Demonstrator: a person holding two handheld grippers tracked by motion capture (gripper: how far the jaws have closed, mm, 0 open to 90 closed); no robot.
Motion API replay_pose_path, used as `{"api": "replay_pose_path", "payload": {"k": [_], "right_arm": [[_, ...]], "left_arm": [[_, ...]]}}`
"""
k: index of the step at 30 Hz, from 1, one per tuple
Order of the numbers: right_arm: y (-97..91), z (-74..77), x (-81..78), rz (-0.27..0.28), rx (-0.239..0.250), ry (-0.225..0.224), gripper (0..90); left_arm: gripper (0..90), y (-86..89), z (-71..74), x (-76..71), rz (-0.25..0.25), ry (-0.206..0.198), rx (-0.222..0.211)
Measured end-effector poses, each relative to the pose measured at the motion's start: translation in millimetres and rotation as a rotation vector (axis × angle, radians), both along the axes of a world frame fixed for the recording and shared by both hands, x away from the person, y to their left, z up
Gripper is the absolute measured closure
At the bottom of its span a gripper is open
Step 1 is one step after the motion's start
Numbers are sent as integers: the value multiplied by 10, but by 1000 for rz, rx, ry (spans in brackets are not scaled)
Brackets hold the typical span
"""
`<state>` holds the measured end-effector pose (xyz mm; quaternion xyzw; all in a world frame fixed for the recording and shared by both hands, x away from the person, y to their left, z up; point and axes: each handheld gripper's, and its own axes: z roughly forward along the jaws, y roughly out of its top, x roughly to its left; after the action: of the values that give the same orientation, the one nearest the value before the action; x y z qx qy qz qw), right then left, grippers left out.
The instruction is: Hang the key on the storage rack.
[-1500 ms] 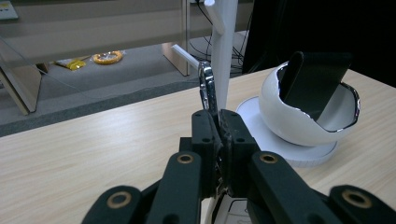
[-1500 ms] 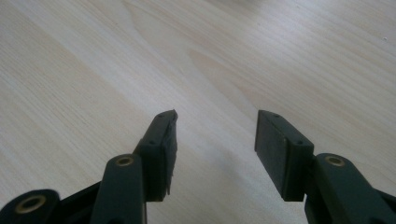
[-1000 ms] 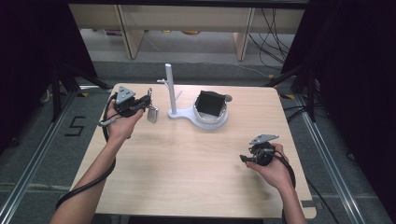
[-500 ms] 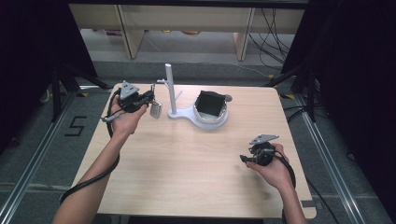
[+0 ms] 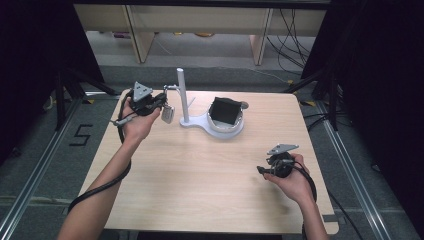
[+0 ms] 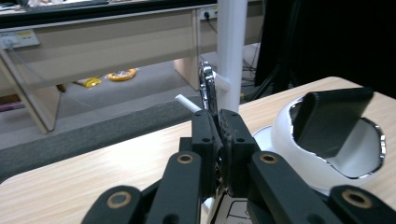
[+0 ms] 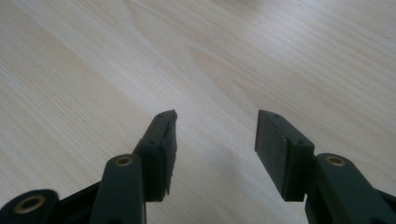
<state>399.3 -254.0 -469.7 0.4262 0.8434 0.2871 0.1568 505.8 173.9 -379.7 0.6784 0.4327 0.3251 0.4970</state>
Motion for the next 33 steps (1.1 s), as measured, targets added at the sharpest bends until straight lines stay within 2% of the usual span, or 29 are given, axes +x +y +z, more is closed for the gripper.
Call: {"api": "replay_pose_path", "payload": {"k": [3,13,15,16,20,28,33], "right_arm": [[2,-1,-2,1,2,3,495],[8,-18,1,1,11,-5,495],[3,-7,2,4,3,6,495],[-4,-17,9,15,-6,-7,495],[-2,-19,9,15,-4,-3,494],[-3,-18,8,16,-1,-2,495],[0,-19,9,17,-2,-2,495]], "left_arm": [[846,-41,-8,20,21,-11,30],[846,-168,-3,69,42,-35,71],[846,-180,2,71,49,-50,101],[846,-190,-2,73,47,-45,101],[846,-219,-14,84,58,-57,130],[844,-259,-32,117,60,-52,144],[844,-266,-30,108,68,-60,167]]}}
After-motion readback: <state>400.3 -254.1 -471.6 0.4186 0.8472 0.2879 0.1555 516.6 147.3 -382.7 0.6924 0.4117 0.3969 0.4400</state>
